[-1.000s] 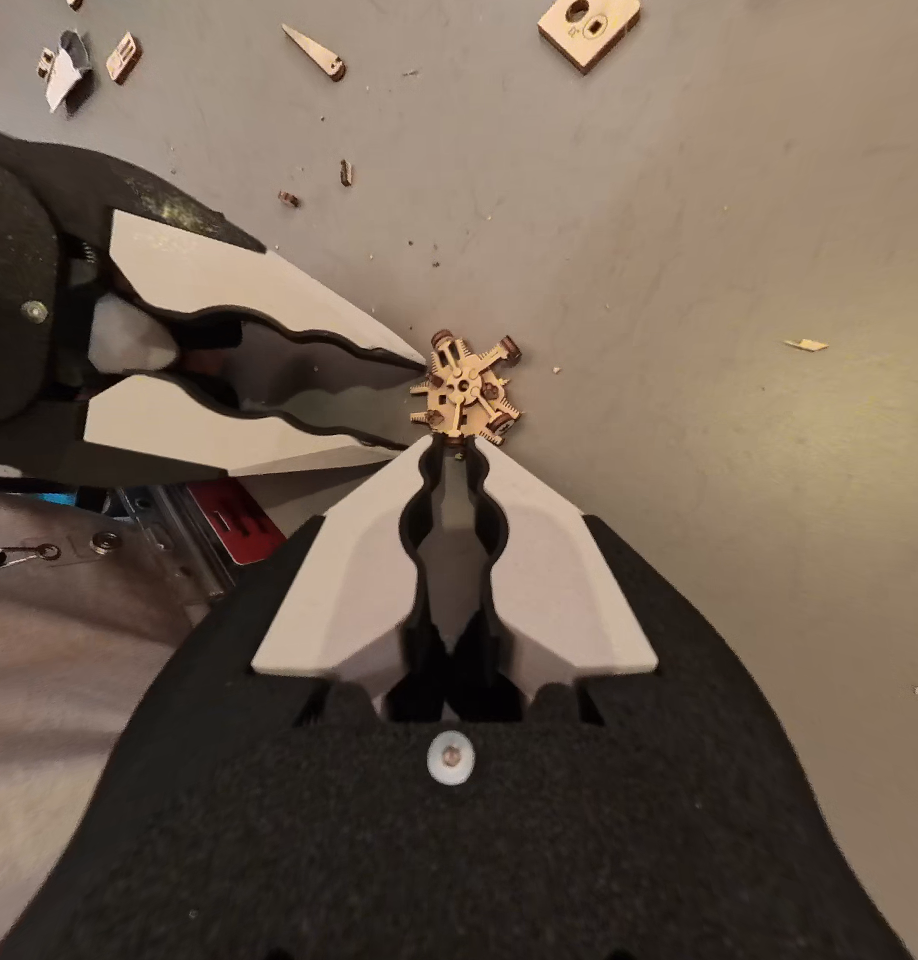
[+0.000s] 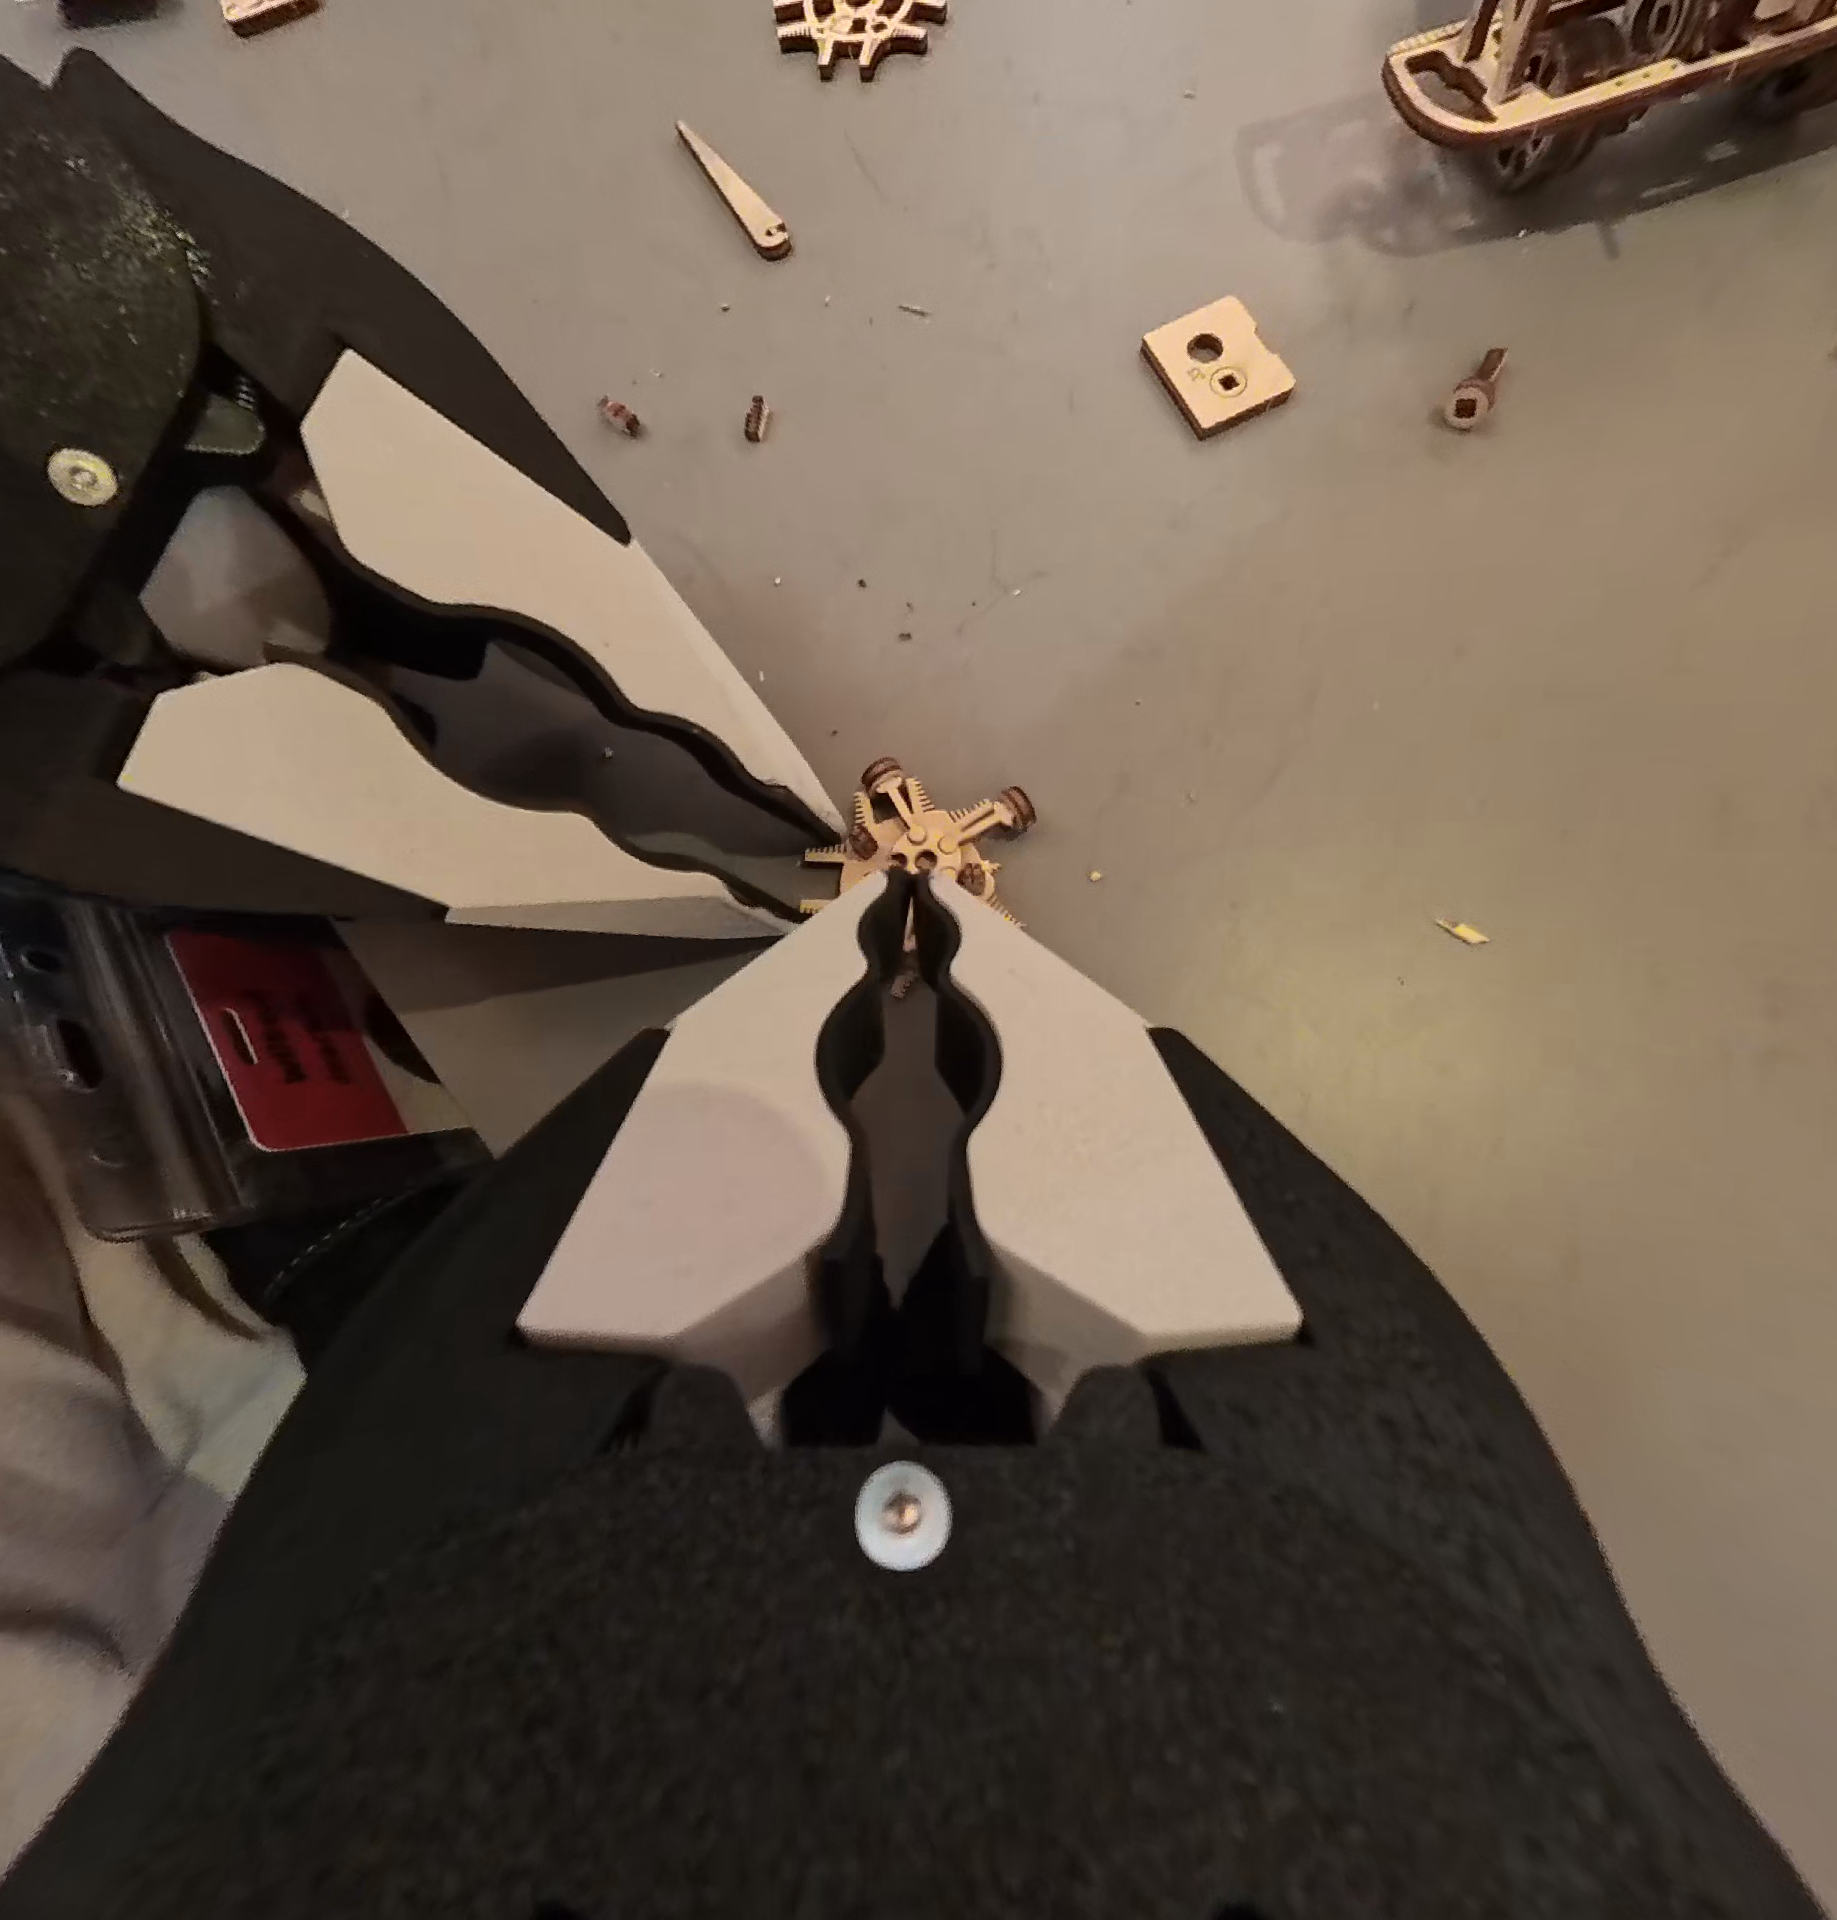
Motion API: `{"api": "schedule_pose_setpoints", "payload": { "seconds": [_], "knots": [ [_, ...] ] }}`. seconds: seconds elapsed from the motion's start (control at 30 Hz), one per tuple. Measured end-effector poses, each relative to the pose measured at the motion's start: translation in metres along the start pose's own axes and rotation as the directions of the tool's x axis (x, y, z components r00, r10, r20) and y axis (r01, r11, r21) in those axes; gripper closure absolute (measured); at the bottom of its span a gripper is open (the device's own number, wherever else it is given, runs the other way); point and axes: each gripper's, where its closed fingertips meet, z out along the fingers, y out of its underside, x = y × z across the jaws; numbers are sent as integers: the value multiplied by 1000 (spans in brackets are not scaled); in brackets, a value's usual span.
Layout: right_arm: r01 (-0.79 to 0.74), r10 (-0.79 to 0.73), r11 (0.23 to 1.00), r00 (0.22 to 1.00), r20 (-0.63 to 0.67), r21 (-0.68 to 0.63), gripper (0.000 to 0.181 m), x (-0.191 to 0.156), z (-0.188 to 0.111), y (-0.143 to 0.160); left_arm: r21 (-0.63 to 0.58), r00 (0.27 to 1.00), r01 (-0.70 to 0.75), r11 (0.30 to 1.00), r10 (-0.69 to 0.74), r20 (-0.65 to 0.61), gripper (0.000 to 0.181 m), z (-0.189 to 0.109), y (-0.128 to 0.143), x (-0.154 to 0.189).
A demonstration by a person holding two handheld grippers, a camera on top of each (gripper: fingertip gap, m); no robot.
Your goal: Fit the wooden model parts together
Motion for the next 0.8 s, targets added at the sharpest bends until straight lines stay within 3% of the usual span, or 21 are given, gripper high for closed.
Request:
{"api": "schedule_pose_setpoints", "payload": {
  "seconds": [0.8],
  "knots": [
    [37, -39, 998, 999, -35, -49, 177, -1, 2, 9, -4, 998, 53, 999, -53, -13, 163, 1, 0, -4]
  ]
}}
